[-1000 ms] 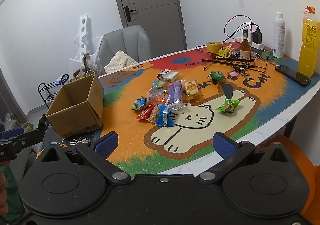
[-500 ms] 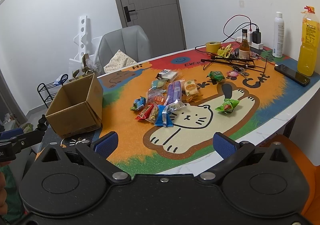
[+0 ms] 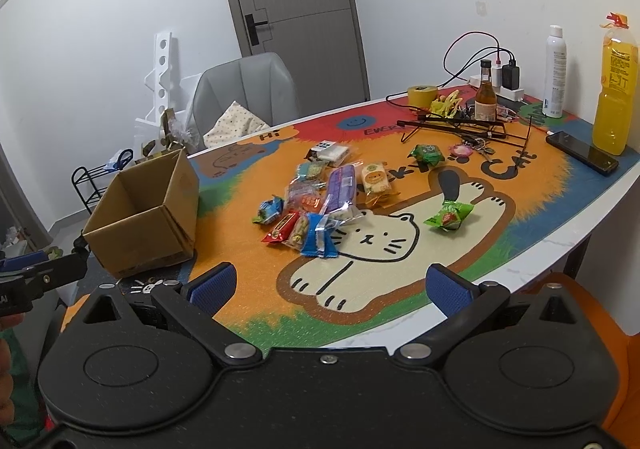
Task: Organize snacks
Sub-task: 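Grasp the blue snack packet with the left tool while the right tool grasps the green candy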
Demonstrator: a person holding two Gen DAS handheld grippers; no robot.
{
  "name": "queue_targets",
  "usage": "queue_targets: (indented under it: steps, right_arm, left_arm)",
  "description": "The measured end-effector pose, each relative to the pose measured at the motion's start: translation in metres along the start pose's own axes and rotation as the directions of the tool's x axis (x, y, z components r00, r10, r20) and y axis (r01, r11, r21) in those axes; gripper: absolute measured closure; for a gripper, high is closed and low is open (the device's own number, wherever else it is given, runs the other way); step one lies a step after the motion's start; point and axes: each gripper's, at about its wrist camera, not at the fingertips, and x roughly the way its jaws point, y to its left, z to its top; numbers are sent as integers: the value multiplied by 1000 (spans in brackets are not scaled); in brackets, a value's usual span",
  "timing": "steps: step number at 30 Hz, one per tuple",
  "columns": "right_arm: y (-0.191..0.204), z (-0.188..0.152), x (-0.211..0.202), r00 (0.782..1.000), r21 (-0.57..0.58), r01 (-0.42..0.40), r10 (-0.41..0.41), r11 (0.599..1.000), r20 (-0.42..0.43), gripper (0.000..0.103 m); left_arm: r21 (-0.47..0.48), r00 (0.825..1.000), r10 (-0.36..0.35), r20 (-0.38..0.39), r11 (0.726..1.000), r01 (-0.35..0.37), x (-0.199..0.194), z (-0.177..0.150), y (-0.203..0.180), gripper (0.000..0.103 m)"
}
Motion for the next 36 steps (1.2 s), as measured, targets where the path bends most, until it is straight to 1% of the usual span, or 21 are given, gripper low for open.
queue_targets:
  steps: [9, 13, 20, 27, 31, 36]
  right_arm:
    - [-21, 2, 23, 999, 20, 36, -36, 999, -12, 0]
    - [-28, 1, 36, 999, 31, 39, -38, 999, -33, 0]
    - [-48, -3, 59, 997, 75, 69, -66, 995, -46, 0]
    - [-72, -1, 73, 995, 113, 98, -96, 989, -18, 0]
    - [-84, -1, 82, 993, 112, 116, -116, 987, -7, 0]
    - [-96, -5, 94, 993, 124, 117, -118, 985, -4, 0]
  left_arm:
    - [12, 1000, -20, -6, 1000, 20, 33, 6, -11, 1]
    - [1, 999, -38, -12, 999, 38, 51, 6, -17, 1]
    - [18, 996, -83, -37, 996, 84, 81, 3, -34, 1]
    - [18, 992, -114, -61, 993, 116, 110, 1, -48, 1]
    - [6, 991, -123, -52, 992, 123, 123, -1, -54, 2]
    - [4, 988, -145, -62, 989, 145, 142, -1, -66, 4]
